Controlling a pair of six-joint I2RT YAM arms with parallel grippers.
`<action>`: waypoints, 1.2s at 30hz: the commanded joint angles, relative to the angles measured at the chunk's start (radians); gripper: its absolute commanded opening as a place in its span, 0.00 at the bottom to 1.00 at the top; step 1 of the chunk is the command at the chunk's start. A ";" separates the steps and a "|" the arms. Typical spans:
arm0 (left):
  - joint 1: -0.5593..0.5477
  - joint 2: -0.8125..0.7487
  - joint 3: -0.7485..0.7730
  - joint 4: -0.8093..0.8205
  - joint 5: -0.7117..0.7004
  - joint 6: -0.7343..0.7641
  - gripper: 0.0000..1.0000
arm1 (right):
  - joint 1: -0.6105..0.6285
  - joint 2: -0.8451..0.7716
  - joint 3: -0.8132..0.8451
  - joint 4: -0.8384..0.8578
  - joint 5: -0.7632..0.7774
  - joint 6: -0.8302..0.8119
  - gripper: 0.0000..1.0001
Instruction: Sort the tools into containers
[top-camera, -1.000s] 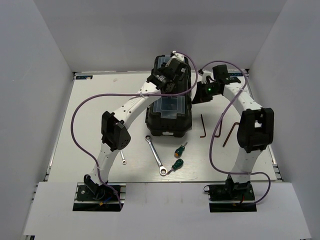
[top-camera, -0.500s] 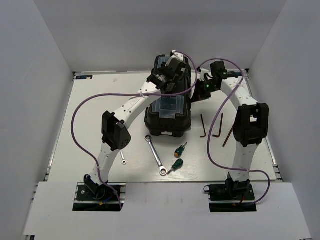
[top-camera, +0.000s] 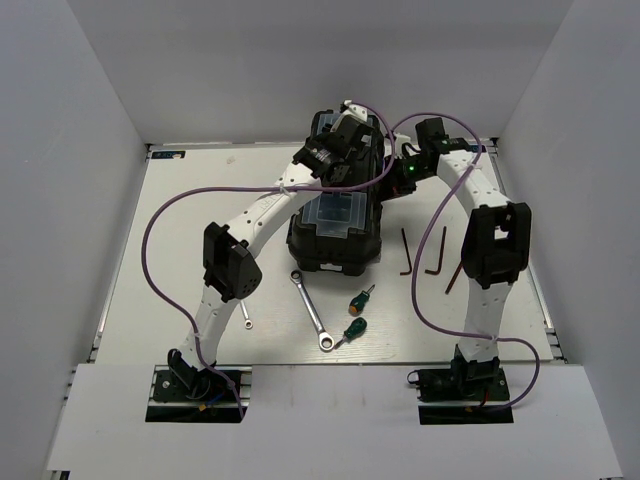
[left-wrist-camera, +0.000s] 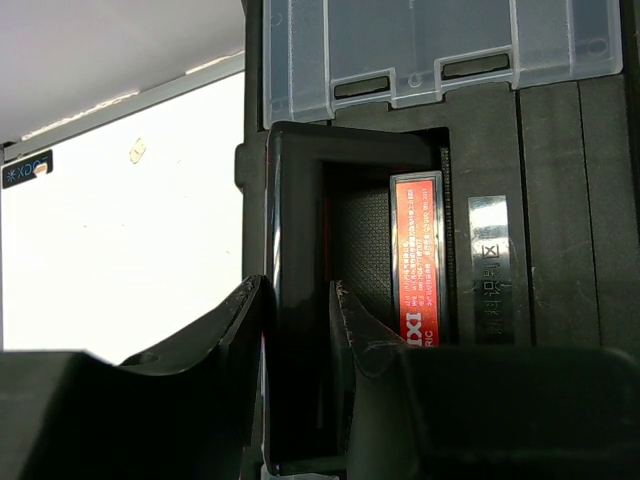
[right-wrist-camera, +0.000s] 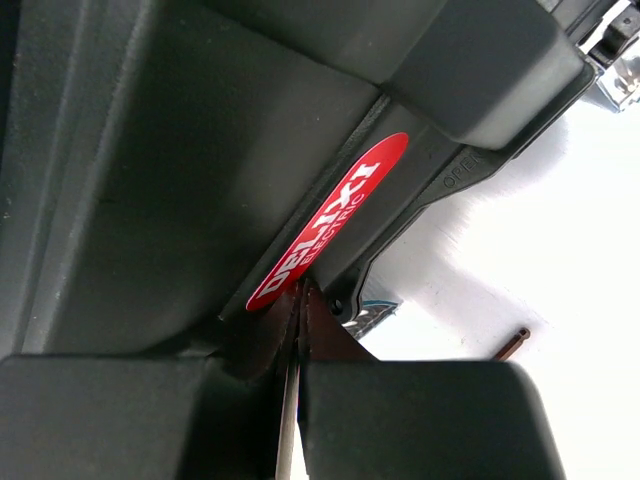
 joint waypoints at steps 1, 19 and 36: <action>-0.069 -0.025 0.042 0.137 0.233 -0.070 0.00 | 0.096 0.028 0.042 -0.076 -0.229 0.024 0.00; -0.107 -0.025 0.033 0.137 0.294 -0.100 0.00 | 0.100 0.066 0.097 -0.114 -0.241 0.021 0.00; -0.116 -0.062 0.033 0.156 0.377 -0.127 0.00 | 0.099 0.077 0.105 -0.117 -0.242 0.022 0.00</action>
